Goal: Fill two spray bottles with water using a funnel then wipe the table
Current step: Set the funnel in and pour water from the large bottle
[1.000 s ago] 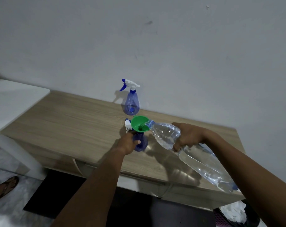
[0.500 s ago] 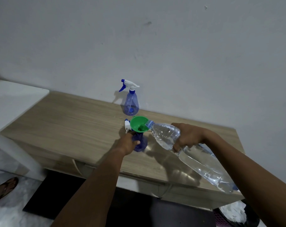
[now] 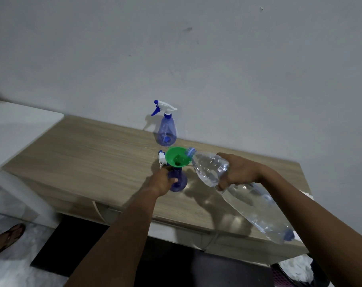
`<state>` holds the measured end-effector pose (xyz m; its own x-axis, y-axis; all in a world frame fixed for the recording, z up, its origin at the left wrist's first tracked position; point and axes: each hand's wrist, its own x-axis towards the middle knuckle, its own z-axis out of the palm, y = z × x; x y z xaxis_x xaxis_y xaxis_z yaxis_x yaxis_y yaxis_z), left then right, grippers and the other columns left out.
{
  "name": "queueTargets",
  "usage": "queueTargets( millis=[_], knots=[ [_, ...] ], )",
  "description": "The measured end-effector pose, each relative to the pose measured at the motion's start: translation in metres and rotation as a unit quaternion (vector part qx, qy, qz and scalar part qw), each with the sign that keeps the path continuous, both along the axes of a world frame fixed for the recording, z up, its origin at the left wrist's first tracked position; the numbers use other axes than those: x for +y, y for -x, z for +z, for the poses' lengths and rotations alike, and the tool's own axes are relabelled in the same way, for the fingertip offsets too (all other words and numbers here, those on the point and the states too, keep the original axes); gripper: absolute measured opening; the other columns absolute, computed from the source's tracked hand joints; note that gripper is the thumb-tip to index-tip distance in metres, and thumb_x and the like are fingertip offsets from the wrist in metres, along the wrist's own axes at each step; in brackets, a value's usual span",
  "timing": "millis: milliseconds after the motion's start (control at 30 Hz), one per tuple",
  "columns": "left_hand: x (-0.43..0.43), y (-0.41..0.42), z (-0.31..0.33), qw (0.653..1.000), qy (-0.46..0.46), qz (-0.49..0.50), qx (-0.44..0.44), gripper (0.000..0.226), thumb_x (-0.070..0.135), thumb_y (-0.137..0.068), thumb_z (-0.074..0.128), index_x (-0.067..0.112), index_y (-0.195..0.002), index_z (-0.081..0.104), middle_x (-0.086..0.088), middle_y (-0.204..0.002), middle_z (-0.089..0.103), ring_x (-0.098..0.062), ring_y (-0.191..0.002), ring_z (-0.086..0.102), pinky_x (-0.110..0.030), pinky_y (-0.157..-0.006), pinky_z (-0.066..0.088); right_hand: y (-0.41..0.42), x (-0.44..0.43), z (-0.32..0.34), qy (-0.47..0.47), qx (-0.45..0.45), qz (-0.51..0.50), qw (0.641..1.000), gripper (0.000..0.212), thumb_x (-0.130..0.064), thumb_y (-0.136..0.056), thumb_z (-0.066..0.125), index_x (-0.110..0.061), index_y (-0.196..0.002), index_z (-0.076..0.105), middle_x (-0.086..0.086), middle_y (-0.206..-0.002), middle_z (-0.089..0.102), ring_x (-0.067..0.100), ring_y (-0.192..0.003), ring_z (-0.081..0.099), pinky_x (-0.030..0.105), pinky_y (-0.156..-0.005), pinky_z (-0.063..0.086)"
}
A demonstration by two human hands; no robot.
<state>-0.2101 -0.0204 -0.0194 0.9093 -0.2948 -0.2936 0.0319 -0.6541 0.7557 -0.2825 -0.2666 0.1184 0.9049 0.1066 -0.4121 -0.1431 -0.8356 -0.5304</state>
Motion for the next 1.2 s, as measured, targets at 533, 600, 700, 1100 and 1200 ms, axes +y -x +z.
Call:
queueTargets(
  millis=[533, 600, 700, 1100, 1200],
  knots=[
    [0.003, -0.008, -0.011, 1.0, -0.011, -0.008, -0.001, 0.046, 0.028, -0.085, 0.066, 0.033, -0.13, 0.056, -0.003, -0.116, 0.068, -0.028, -0.104, 0.064, -0.049, -0.096, 0.052, -0.017, -0.006, -0.02, -0.236, -0.376, -0.311, 0.84, 0.08, -0.016, -0.062, 0.09, -0.038, -0.126, 0.048, -0.02, -0.095, 0.071, 0.006, -0.097, 0.07, 0.031, -0.09, 0.056],
    [0.004, -0.01, -0.014, 1.0, -0.015, -0.009, -0.004, 0.047, 0.034, -0.083, 0.066, 0.035, -0.129, 0.056, -0.003, -0.116, 0.069, -0.026, -0.104, 0.065, -0.049, -0.095, 0.052, -0.023, -0.004, -0.026, -0.235, -0.396, -0.339, 0.82, 0.082, -0.018, -0.063, 0.091, -0.036, -0.129, 0.045, -0.034, -0.094, 0.067, 0.0, -0.096, 0.069, 0.016, -0.083, 0.051],
    [0.003, -0.009, -0.012, 1.0, -0.011, -0.006, -0.01, 0.043, 0.029, -0.087, 0.069, 0.032, -0.128, 0.057, -0.002, -0.114, 0.069, -0.025, -0.104, 0.065, -0.048, -0.096, 0.052, -0.03, -0.002, -0.035, -0.236, -0.405, -0.359, 0.807, 0.085, -0.019, -0.065, 0.091, -0.032, -0.134, 0.043, -0.027, -0.103, 0.067, -0.006, -0.096, 0.066, 0.006, -0.079, 0.047],
    [0.004, -0.007, -0.015, 0.999, 0.01, -0.012, -0.043, 0.038, 0.021, -0.09, 0.071, 0.016, -0.127, 0.061, -0.008, -0.115, 0.071, -0.026, -0.106, 0.065, -0.035, -0.093, 0.048, -0.02, -0.026, -0.065, -0.215, -0.38, -0.331, 0.837, 0.096, -0.027, -0.068, 0.094, -0.03, -0.143, 0.034, -0.039, -0.109, 0.058, 0.01, -0.109, 0.064, 0.024, -0.091, 0.052],
    [0.004, -0.006, -0.013, 0.999, 0.015, -0.008, -0.036, 0.038, 0.021, -0.09, 0.071, 0.016, -0.127, 0.061, -0.009, -0.116, 0.071, -0.027, -0.107, 0.065, -0.04, -0.096, 0.05, -0.013, -0.026, -0.074, -0.227, -0.34, -0.334, 0.849, 0.079, -0.034, -0.075, 0.09, -0.028, -0.139, 0.043, -0.019, -0.117, 0.062, 0.015, -0.113, 0.064, 0.015, -0.083, 0.048]
  ],
)
